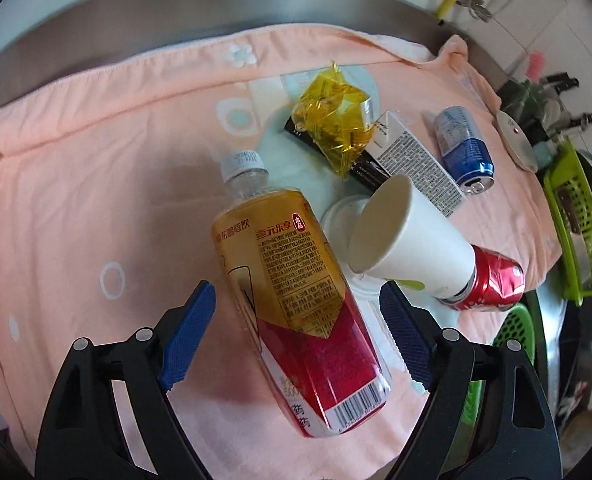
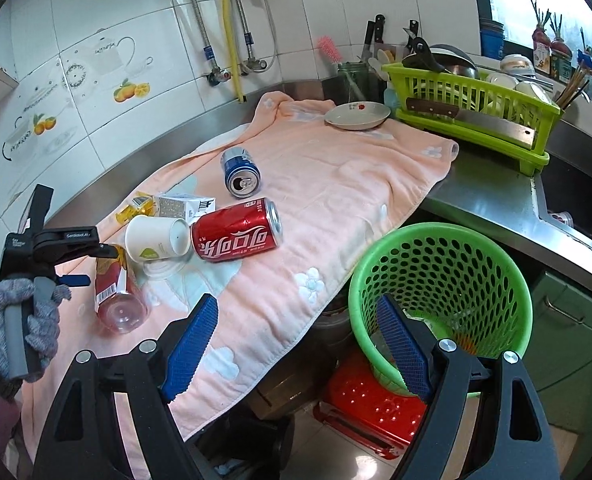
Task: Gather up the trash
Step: 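Grasp the juice bottle with the left gripper, then grasp the white paper cup with the right gripper while the left gripper holds the juice bottle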
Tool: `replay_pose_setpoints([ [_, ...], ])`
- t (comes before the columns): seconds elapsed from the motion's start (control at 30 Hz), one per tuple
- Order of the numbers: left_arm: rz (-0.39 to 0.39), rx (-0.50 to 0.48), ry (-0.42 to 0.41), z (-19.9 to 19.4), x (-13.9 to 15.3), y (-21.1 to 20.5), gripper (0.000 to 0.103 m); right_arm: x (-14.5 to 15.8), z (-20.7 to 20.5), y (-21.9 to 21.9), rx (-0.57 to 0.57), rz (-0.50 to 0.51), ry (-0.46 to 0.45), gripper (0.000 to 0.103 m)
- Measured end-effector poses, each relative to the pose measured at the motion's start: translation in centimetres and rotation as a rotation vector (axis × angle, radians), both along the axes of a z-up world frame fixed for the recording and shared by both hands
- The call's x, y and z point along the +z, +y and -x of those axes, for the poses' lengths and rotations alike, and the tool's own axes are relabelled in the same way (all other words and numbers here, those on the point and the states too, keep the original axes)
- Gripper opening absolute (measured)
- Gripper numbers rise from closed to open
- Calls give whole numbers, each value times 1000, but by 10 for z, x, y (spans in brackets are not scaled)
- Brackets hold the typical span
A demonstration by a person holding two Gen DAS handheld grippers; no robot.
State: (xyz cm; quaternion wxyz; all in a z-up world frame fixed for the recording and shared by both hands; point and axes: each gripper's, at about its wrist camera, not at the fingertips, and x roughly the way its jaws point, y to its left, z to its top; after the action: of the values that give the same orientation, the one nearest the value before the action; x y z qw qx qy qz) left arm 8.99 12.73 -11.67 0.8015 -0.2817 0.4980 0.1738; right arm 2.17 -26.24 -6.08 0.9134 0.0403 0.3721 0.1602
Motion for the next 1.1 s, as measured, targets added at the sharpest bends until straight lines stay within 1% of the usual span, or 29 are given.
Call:
replay_pose_setpoints([
  [0.1,14,25,16,-6,-6,2,83,-1,-1,2,7,-2,6,79],
  [0.17,40,39,22,-10,-10,3,83,-1,-3,4,15,1,7,79],
  [0.23,29,62,41,-12,-13,5,83,-1,-4,7,23,5,7,79],
  [0.37,62,87,53,-13,-22,7,83,-1,-8,13,39,15,10,79],
  [0.43,56,87,60,-15,-24,8,81,0,-11,16,52,22,9,79],
  [0.47,62,86,61,-15,-26,9,76,0,-12,18,58,27,8,79],
  [0.5,70,82,61,-16,-28,10,74,1,-13,20,65,32,8,79],
  [0.6,70,63,62,-17,-28,11,73,4,-19,31,98,60,2,79],
  [0.8,70,6,55,-7,-20,16,73,8,-31,62,200,107,-13,79],
  [1.1,42,-64,3,22,9,39,73,8,-53,134,422,193,-39,79],
])
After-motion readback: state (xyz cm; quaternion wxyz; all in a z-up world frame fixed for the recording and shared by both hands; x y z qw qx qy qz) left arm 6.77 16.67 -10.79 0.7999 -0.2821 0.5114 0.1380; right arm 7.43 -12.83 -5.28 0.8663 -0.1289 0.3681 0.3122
